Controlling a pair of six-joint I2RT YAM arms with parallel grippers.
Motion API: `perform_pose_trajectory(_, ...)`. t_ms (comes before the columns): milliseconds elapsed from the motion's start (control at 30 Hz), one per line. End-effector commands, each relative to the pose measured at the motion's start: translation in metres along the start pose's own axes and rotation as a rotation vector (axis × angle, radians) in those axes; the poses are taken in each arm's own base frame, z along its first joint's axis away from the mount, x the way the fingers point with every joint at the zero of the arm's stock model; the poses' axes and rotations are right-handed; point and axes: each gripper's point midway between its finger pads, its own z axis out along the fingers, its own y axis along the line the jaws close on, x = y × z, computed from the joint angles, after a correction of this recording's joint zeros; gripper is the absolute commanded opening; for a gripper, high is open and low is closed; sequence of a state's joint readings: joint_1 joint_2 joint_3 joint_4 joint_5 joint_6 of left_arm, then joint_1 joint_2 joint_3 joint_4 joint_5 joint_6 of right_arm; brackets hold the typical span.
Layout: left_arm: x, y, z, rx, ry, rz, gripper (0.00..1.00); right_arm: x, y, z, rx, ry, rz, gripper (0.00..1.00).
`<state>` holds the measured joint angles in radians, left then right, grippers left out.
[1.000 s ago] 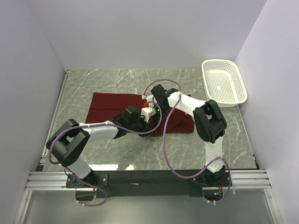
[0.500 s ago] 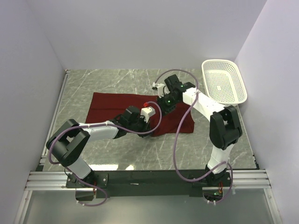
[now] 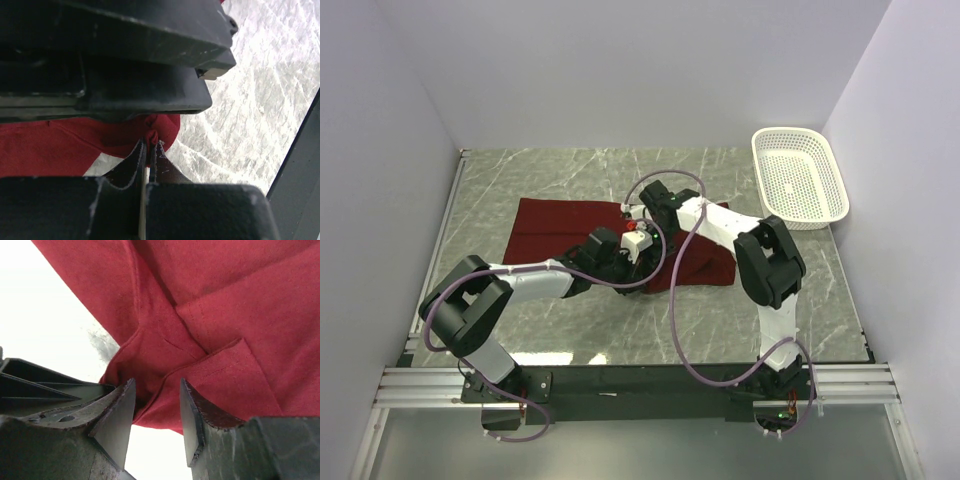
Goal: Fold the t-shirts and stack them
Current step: Fold the tshirt
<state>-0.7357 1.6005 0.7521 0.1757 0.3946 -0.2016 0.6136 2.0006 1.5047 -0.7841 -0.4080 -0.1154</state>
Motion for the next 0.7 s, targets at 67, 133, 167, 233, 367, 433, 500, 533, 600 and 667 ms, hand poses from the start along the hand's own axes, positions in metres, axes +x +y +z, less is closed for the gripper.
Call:
perform_pose_trajectory(67,0.001,-0.003,0.001,0.013,-0.007,0.0,0.01,-0.006,-0.004,-0.007,0.046,-0.007,0.015,0.46)
perform_pose_trajectory(133,0.001,-0.003,0.002,0.011,-0.008,0.002,0.01,0.001,-0.006,-0.005,0.056,0.014,0.011,0.45)
perform_pose_trajectory(167,0.0,-0.003,0.002,0.01,-0.009,0.001,0.01,0.004,-0.006,-0.006,0.06,0.023,0.01,0.44)
perform_pose_trajectory(233,-0.001,-0.002,0.002,0.007,-0.01,0.001,0.01,0.01,-0.007,-0.004,0.084,0.042,-0.008,0.43)
perform_pose_trajectory(367,0.0,-0.002,0.002,0.007,-0.007,0.0,0.01,0.021,-0.01,0.0,0.13,0.07,-0.029,0.38)
perform_pose_trajectory(433,0.002,-0.001,0.003,0.004,-0.003,-0.007,0.01,0.026,-0.011,0.004,0.129,0.084,-0.023,0.33)
perform_pose_trajectory(500,0.001,-0.002,0.003,0.006,-0.006,-0.008,0.01,0.029,-0.012,0.009,0.126,0.09,-0.018,0.26)
perform_pose_trajectory(533,0.002,-0.001,0.003,0.005,-0.006,-0.011,0.01,0.029,-0.011,0.01,0.12,0.089,-0.018,0.22)
perform_pose_trajectory(600,0.004,-0.001,0.002,0.003,-0.003,-0.014,0.01,0.025,-0.012,0.007,0.112,0.07,-0.014,0.1)
perform_pose_trajectory(667,0.004,-0.001,0.001,0.0,-0.005,-0.014,0.01,0.019,-0.014,-0.004,0.109,0.031,-0.01,0.01)
